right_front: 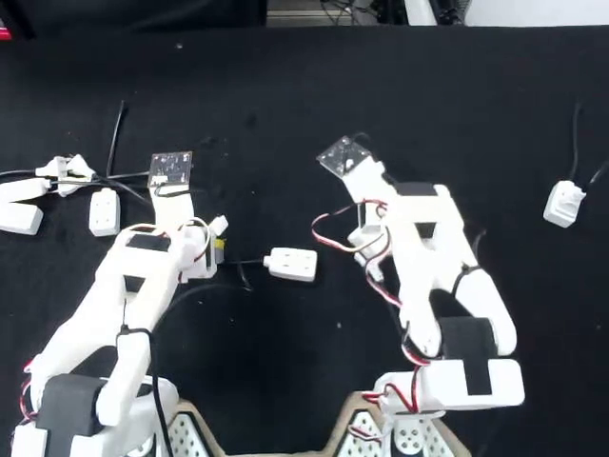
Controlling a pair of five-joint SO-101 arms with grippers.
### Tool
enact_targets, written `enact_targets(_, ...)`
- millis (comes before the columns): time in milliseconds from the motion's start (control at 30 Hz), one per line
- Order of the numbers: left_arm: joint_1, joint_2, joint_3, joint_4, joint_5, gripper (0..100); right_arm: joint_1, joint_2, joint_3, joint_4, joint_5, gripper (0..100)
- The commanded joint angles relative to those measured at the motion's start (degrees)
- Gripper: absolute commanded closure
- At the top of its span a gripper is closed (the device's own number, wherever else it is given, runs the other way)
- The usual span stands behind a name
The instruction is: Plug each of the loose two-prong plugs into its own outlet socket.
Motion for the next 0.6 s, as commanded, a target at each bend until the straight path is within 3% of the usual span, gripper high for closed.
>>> enact_targets(0,-0.66,-2.11,-0.92,-0.35,0.53,81,0.88,1.1,0.13,2.81,-0.26,83.2)
enact_targets(200,-0.66,-2.11,-0.92,-0.18,0.53,81,-1.49,-0.31,0.22,6.86,-0.26,83.2)
enact_targets(567,-0.66,-2.11,-0.92,-0.44,0.44,81,-3.08,-3.82,7.96,2.9,-0.26,83.2)
